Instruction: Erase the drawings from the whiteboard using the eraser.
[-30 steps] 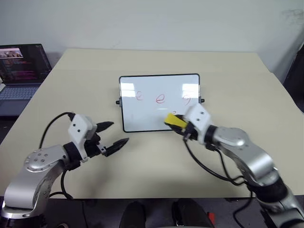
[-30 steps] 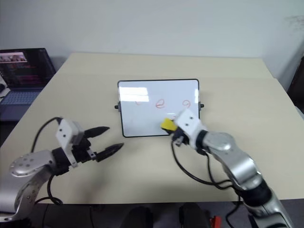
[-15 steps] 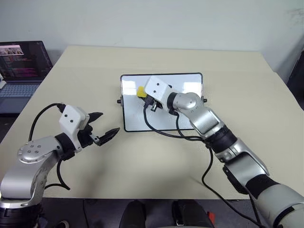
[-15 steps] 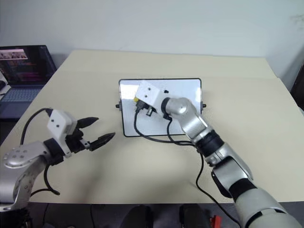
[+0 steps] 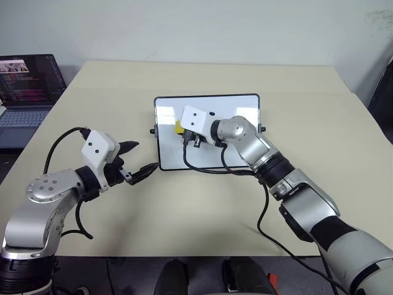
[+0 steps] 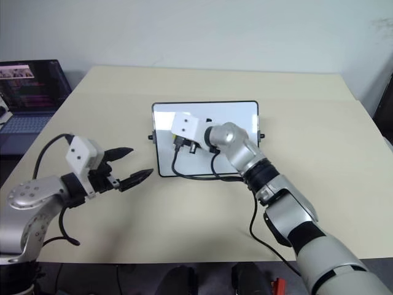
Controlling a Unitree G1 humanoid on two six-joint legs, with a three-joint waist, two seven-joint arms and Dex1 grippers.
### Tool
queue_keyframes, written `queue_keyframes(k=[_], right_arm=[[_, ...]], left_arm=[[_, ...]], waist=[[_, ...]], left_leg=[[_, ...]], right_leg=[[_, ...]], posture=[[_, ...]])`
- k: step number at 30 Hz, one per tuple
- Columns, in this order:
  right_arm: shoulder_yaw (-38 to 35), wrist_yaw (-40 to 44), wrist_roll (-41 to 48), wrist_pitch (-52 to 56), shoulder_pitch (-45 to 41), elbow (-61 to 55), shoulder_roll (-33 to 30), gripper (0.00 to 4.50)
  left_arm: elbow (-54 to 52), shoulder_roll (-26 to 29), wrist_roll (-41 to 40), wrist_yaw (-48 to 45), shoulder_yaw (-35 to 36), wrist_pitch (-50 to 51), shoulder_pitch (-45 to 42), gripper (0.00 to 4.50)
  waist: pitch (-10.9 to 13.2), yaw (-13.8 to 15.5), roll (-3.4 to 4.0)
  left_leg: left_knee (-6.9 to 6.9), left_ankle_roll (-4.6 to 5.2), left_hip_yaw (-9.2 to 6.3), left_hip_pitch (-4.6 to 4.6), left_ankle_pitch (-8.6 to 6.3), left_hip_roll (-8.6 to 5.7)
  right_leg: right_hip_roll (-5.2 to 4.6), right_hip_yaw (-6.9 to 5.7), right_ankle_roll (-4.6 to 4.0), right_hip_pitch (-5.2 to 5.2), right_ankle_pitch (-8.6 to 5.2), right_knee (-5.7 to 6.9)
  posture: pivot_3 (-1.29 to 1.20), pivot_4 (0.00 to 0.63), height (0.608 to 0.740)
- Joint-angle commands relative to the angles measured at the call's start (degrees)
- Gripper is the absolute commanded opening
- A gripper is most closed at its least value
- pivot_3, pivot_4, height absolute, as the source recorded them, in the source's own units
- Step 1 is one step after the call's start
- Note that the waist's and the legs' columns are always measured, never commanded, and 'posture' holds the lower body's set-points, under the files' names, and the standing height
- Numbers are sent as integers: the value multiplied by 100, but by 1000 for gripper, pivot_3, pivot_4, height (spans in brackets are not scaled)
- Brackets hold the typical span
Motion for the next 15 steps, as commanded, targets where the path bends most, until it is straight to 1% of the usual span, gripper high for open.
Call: queue_keyframes(k=[1,2,5,9,11,13,15], right_arm=[[-376,-829,-224,-423,-443,352,55,1320],[-362,-781,-244,-455,-464,427,69,1320],[-153,-214,-318,-348,-358,543,91,1320],[127,485,-477,-238,-120,340,30,1319],[120,509,-546,-229,-91,273,17,1318],[85,185,-701,-326,-183,368,15,1318],[-28,-349,-838,-518,-379,557,31,1318]], left_arm=[[-106,86,-40,-66,68,-30,-11,4500],[-113,77,-38,-69,56,-28,-12,4500],[-145,38,-44,-91,7,-24,-18,4500],[-157,18,-49,-98,-1,-29,10,4500],[-146,12,-39,-103,-10,-47,20,4500],[-150,8,-40,-109,-19,-51,20,4500],[-156,11,-69,-140,-22,-45,20,4500]], waist=[[2,-1,1],[1,-1,1],[-1,0,-2],[0,0,-1],[0,0,-1],[0,0,-1],[0,4,0]], left_leg=[[9,0,-1,-1,0,-1],[11,0,0,-1,0,-2],[15,0,3,0,1,-3],[12,1,3,-1,0,1],[12,1,-2,0,0,1],[14,1,-6,1,1,1],[15,1,-9,3,1,0]], right_leg=[[0,-1,-1,0,0,7],[0,-1,-8,0,5,7],[1,-2,-10,1,7,7],[3,-2,-10,0,6,5],[4,-1,-10,1,6,6],[4,-2,-10,1,6,10],[4,-4,-11,2,7,12]], posture=[[0,150,740],[0,150,740],[0,150,740],[0,150,740],[0,150,740],[0,150,740],[0,150,740]])
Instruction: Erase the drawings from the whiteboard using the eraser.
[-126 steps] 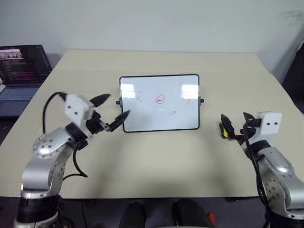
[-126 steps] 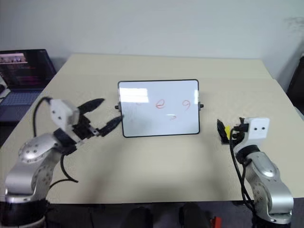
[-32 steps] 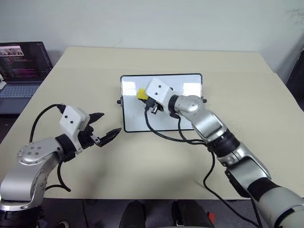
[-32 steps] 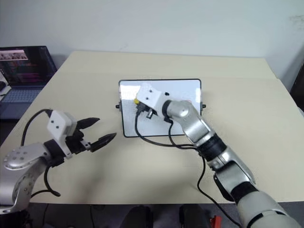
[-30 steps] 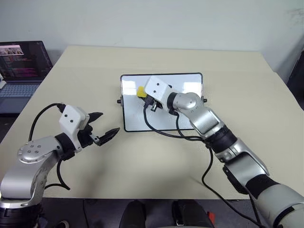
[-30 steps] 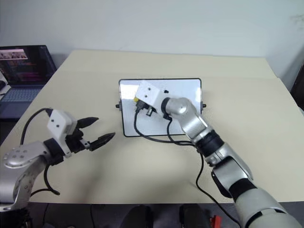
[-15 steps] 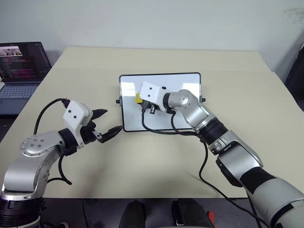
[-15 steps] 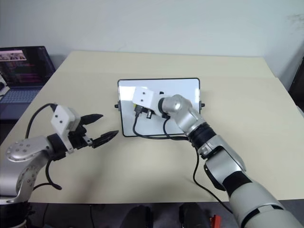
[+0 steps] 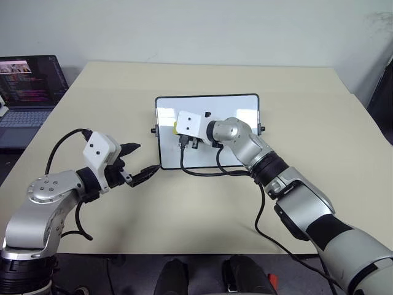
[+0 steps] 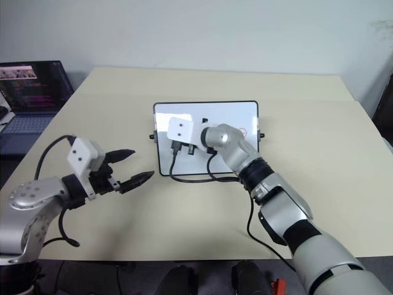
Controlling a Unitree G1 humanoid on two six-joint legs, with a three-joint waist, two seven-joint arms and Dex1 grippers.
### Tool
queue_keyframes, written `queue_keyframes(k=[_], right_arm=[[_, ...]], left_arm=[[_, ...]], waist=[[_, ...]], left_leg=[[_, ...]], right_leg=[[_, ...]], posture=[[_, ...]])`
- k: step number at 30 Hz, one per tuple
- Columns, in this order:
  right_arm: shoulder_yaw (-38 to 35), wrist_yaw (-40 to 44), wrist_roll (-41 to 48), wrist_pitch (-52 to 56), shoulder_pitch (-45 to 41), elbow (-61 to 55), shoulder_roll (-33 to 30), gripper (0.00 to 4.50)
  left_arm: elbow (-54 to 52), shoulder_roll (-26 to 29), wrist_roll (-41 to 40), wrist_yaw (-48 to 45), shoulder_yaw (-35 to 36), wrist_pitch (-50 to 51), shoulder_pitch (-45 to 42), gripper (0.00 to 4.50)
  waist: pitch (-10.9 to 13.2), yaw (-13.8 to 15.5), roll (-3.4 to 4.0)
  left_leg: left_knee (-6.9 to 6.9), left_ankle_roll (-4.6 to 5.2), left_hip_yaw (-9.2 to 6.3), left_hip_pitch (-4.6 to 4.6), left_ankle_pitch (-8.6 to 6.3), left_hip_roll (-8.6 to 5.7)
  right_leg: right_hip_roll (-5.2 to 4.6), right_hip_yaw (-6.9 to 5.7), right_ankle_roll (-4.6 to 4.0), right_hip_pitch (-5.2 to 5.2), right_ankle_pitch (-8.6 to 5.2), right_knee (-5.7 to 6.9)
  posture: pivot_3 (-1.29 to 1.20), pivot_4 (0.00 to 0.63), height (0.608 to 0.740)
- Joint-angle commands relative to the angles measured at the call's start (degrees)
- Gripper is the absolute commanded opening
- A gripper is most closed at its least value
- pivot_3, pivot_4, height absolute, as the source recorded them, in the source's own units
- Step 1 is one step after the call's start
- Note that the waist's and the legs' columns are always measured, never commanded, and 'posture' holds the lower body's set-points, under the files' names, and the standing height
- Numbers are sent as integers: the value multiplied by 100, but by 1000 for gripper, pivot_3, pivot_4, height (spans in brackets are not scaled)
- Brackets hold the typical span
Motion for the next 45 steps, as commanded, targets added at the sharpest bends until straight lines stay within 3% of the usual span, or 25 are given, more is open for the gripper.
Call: queue_keyframes(k=[1,3,6,10,17,28,37,42,45], right_arm=[[-191,-848,-306,-235,-335,275,-49,1318],[-256,-780,-244,-233,-383,372,-56,1318],[-23,115,-228,-46,-114,227,-174,1318],[86,662,-276,126,207,-149,-278,1317],[-341,-359,-358,-31,-48,-63,-182,1308],[24,854,-378,431,470,-512,-513,1307],[-402,-175,-342,283,218,-503,-427,1305],[-215,564,-237,601,643,-990,-522,1305],[-440,549,-72,739,818,-1386,-511,1304]], left_arm=[[-158,33,-73,-67,11,-44,-7,4500],[-184,69,-105,-141,24,-42,51,4500],[-199,99,-140,-253,30,-51,128,4500],[-178,118,-132,-350,9,-70,120,4500],[-163,121,-143,-524,-54,-72,85,4500],[6,25,-129,-632,-314,-109,-178,4500],[7,124,-158,-869,-373,-58,-285,4500],[30,131,-211,-1031,-451,-51,-388,4500],[172,172,-164,-1144,-511,-129,-537,4500]], waist=[[0,4,0],[1,5,1],[0,5,0],[-1,4,-1],[1,4,1],[0,13,0],[1,12,2],[0,19,1],[2,13,3]], left_leg=[[0,0,-2,0,0,-1],[1,0,-3,0,1,-1],[-1,0,-2,0,0,-2],[-2,0,-5,1,0,-1],[0,3,-19,12,3,-1],[-1,3,-20,10,3,-3],[0,4,-22,13,4,-3],[0,4,-23,9,4,-4],[-2,4,-24,8,4,-4]], right_leg=[[0,-1,-2,0,1,2],[0,-3,-3,0,2,3],[0,-2,-4,1,2,-2],[0,-2,-4,3,2,-4],[4,-6,-6,10,3,5],[4,-6,-6,11,3,0],[9,-7,-6,12,3,4],[7,-7,-6,12,3,-2],[7,-8,-6,12,3,-5]], posture=[[0,150,740],[0,150,740],[0,150,740],[0,150,740],[0,150,740],[0,150,740],[0,150,740],[0,150,740],[0,150,740]])
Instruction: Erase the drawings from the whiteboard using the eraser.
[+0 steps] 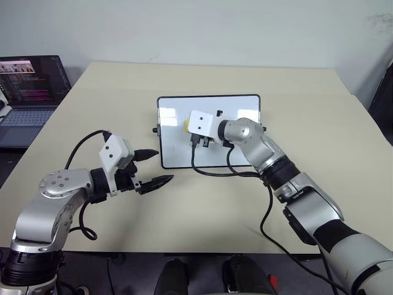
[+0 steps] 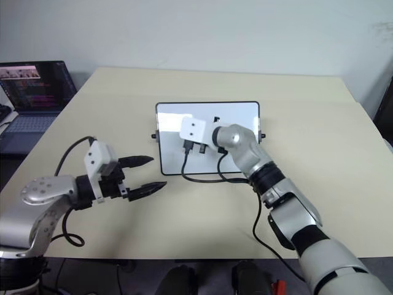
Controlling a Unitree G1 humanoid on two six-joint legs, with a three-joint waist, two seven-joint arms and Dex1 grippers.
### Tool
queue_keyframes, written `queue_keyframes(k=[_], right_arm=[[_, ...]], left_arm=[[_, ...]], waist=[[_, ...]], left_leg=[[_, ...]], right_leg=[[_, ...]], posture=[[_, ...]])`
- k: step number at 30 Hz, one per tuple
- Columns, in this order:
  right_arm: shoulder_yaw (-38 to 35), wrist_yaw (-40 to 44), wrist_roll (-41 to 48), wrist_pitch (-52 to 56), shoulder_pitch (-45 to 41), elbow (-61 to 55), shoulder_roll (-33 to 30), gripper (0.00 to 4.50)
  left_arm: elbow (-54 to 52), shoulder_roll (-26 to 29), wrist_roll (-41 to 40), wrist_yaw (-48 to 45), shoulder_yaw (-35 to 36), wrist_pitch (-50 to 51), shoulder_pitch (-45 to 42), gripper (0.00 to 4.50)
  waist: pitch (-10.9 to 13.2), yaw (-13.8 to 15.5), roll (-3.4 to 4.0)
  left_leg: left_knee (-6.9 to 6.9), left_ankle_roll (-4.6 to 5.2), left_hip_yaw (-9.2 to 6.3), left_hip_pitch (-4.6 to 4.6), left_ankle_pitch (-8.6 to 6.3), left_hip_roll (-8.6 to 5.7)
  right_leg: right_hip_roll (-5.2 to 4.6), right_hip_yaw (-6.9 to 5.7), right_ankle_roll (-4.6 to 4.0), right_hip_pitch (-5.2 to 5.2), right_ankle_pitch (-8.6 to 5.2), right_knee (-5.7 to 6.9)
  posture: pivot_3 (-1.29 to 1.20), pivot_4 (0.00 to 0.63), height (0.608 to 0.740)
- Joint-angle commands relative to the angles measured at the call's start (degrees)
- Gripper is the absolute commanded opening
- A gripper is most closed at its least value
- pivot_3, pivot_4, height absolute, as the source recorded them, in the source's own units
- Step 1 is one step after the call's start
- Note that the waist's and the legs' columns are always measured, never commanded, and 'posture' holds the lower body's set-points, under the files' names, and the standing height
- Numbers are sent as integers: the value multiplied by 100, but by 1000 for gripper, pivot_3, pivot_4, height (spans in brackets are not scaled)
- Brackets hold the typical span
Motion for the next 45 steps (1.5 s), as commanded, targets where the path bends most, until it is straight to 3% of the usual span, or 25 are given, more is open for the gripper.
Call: queue_keyframes(k=[1,3,6,11,17,27,45], right_arm=[[-263,19,185,302,165,-356,-42,1304],[-521,-18,431,531,247,-747,2,1303],[-993,248,1057,1400,770,-2230,8,1302],[-1164,598,1479,2858,2192,-4821,-562,1302],[-1124,435,1571,3816,3357,-6239,-1203,1302],[-1295,52,1898,4301,3875,-6771,-1470,1302],[-1325,-345,2160,3520,3698,-6185,-1582,1301]], left_arm=[[81,100,-18,-110,-18,-129,-227,4500],[130,86,-31,-141,-27,-143,-294,4500],[177,-4,-25,-161,-137,-191,-404,4500],[224,-78,-86,-249,-282,-216,-570,4500],[391,-42,-35,-289,-334,-245,-716,4500],[380,9,-26,-235,-245,-239,-587,4500],[435,-106,104,265,-227,-196,-813,4500]], waist=[[2,-12,3],[3,-15,4],[4,6,5],[3,34,4],[5,-17,7],[6,-30,7],[7,-18,5]], left_leg=[[0,0,2,0,0,0],[0,0,0,-2,0,0],[-1,0,-11,-14,0,2],[-4,-1,-21,-35,-2,1],[-5,-2,-19,-32,-3,-6],[-3,-2,-12,-19,-3,-8],[-1,-2,-13,-23,-3,-11]], right_leg=[[0,2,0,-1,0,1],[2,-1,0,-2,0,2],[2,-8,0,-6,0,-1],[-1,-14,6,-10,-4,-28],[1,-10,8,-9,-6,-32],[25,-5,33,-10,-25,-14],[20,-5,34,-10,-25,-16]], posture=[[0,150,740],[0,150,740],[0,150,740],[0,150,740],[0,150,740],[0,150,740],[0,150,740]])
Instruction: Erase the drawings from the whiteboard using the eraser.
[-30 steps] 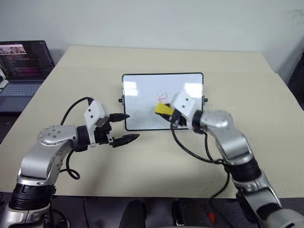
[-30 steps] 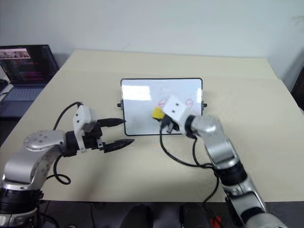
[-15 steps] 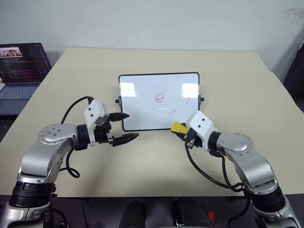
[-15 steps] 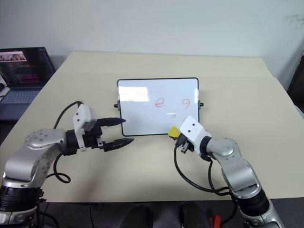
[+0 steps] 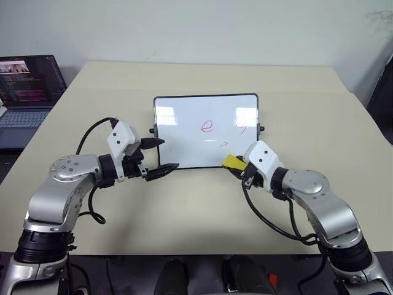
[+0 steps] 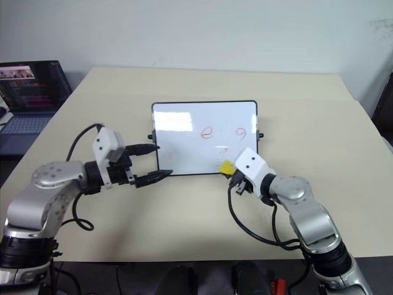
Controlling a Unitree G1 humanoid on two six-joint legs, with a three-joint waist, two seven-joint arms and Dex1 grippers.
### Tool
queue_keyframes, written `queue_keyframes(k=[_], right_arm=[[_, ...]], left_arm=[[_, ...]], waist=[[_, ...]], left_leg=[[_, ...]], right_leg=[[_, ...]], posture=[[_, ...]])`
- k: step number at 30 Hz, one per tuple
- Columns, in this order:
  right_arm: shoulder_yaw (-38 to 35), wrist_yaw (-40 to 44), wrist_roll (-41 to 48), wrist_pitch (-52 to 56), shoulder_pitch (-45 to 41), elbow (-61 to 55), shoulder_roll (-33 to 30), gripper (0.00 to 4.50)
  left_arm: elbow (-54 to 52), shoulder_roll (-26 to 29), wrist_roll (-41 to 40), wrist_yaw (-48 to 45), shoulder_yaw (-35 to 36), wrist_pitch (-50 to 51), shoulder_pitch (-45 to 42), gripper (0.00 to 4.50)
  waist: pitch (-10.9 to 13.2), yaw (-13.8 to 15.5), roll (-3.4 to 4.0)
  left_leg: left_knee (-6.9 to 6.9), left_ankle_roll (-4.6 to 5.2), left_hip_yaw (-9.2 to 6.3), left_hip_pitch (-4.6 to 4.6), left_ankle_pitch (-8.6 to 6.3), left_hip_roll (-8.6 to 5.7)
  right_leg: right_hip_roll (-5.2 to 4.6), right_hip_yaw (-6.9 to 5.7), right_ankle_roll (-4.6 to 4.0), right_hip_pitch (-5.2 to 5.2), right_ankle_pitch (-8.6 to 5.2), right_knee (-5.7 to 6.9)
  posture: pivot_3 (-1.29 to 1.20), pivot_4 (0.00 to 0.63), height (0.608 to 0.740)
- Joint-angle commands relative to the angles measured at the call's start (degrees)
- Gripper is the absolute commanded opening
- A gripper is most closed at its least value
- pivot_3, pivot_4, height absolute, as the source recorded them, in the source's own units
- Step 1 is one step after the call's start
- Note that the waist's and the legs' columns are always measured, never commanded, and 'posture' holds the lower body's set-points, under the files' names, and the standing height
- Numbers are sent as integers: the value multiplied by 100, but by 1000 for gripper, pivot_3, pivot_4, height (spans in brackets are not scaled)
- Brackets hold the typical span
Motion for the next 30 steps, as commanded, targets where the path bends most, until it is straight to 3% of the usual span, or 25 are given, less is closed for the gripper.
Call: queue_keyframes(k=[1,7,17,21,26,30], right_arm=[[-94,-197,-3,-382,-246,101,91,1301],[216,-497,-236,-825,-1191,953,478,1301],[505,-1036,-869,-2133,-2876,3628,1188,1301],[898,-783,-1177,-2404,-2746,4150,1071,1301],[1300,-72,-1316,-2437,-2446,3946,733,1301],[989,-768,-1537,-2744,-2693,4260,927,1301]], left_arm=[[-128,6,-2,129,172,-57,6,4500],[-99,-28,50,299,165,-88,-8,4500],[-251,60,-28,256,178,18,-77,4500],[-309,-5,-18,280,145,-30,44,4500],[-411,-99,-59,378,162,-16,83,4500],[-460,-87,-49,389,178,-25,200,4500]], waist=[[0,-2,0],[0,-5,0],[0,17,0],[-1,15,-1],[-1,13,-1],[-1,0,-1]], left_leg=[[0,0,1,0,0,0],[1,0,0,3,0,0],[1,0,2,-6,0,3],[1,0,4,-6,0,5],[3,0,1,-2,0,6],[5,1,2,9,1,5]], right_leg=[[0,0,0,0,0,0],[2,-1,-2,0,1,5],[-7,1,-30,-2,17,-1],[-12,2,-30,-2,17,-3],[-12,0,-31,-1,18,5],[-10,2,-31,1,18,18]], posture=[[0,150,740],[0,150,740],[0,150,740],[0,150,740],[0,150,740],[0,150,740]])
